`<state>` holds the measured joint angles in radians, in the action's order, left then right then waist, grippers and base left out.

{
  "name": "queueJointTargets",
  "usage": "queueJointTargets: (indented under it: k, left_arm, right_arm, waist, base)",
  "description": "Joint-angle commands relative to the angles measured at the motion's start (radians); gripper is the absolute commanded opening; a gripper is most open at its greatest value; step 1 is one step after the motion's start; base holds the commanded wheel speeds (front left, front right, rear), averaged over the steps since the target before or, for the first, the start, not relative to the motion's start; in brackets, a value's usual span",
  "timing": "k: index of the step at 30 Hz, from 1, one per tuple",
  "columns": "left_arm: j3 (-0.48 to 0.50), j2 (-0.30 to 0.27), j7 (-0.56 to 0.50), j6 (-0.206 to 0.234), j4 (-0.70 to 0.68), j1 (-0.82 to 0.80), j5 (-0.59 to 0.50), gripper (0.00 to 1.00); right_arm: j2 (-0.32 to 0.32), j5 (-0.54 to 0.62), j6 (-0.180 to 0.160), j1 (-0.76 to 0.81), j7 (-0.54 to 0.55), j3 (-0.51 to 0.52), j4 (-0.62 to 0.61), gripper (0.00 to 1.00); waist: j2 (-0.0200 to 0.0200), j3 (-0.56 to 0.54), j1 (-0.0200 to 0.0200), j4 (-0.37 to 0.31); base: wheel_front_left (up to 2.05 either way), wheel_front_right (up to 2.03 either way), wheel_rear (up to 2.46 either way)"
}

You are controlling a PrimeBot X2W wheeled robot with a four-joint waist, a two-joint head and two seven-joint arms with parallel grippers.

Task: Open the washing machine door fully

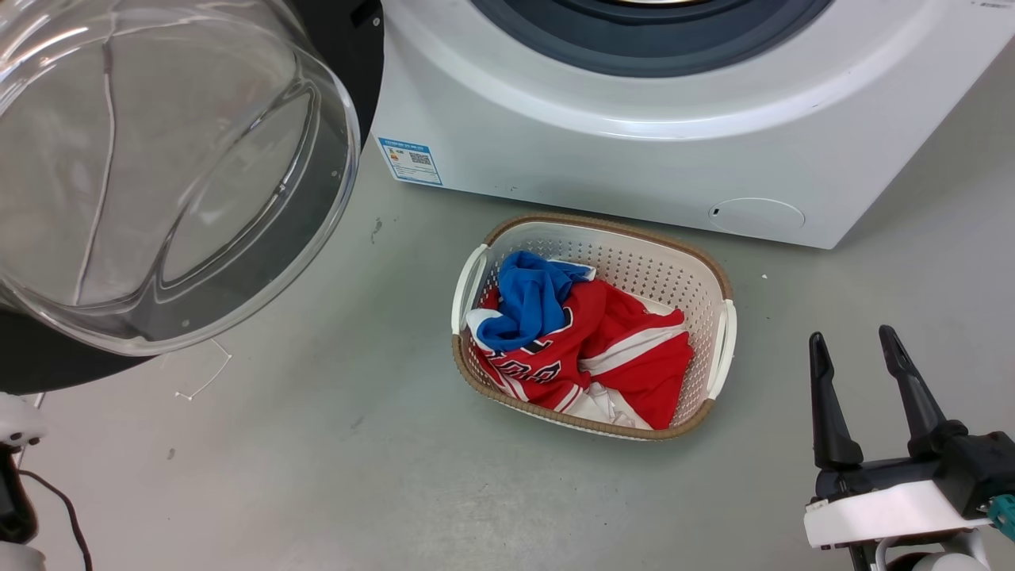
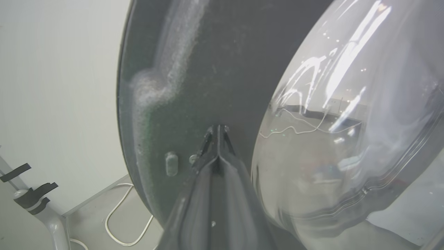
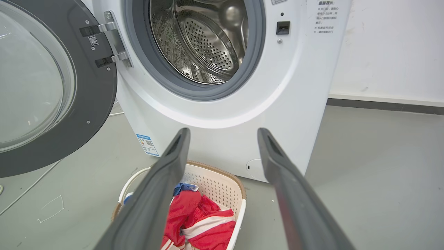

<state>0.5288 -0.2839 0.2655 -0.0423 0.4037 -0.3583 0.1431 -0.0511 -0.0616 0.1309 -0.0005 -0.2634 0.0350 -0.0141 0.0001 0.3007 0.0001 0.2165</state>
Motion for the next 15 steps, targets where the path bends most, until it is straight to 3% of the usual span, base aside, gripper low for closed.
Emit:
queueJointTargets:
  k: [1, 15]
  left_arm:
    - [0.005, -0.018, -0.002, -0.006, 0.016, -0.026, -0.013, 0.00]
    - [0.011, -0.030, -0.002, -0.032, 0.087, -0.072, -0.045, 0.00]
  right_arm:
    - [0.002, 0.004, 0.000, -0.012, -0.002, 0.000, -0.002, 1.00]
    - [0.002, -0.004, 0.000, -0.014, -0.002, 0.006, 0.002, 1.00]
  waist:
    - [-0.0001, 0.000, -0.0001, -0.003]
    - [-0.0001, -0.006, -0.0001, -0.009]
  base:
    - [0.00, 0.00, 0.00]
    - [0.00, 0.00, 0.00]
